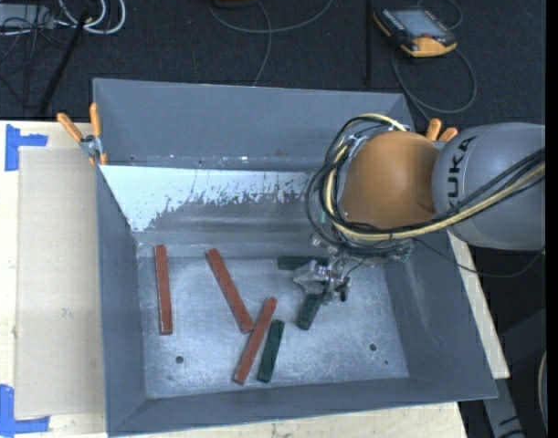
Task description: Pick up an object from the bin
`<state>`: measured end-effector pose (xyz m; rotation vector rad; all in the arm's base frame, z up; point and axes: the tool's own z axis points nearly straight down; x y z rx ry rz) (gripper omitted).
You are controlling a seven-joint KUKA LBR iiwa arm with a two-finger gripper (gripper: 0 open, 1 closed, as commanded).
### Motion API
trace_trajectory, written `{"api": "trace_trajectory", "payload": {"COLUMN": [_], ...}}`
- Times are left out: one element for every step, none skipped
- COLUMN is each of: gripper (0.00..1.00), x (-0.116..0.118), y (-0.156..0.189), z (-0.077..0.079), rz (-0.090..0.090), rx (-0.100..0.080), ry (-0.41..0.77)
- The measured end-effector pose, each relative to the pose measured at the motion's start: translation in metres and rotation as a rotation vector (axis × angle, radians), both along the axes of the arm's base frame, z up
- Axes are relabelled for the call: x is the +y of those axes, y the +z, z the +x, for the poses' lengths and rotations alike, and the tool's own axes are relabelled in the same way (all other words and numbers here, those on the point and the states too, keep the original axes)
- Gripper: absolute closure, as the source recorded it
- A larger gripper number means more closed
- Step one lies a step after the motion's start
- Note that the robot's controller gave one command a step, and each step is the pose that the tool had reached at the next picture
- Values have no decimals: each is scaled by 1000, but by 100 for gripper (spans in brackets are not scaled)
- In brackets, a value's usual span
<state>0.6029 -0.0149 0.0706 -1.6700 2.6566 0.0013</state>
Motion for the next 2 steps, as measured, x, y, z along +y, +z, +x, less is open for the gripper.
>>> {"api": "trace_trajectory", "payload": {"gripper": [100, 100], "x": [3, 4], "y": [118, 164], "z": [-5, 5], "rz": [-2, -1], "rx": [-5, -5], "ry": [122, 138]}}
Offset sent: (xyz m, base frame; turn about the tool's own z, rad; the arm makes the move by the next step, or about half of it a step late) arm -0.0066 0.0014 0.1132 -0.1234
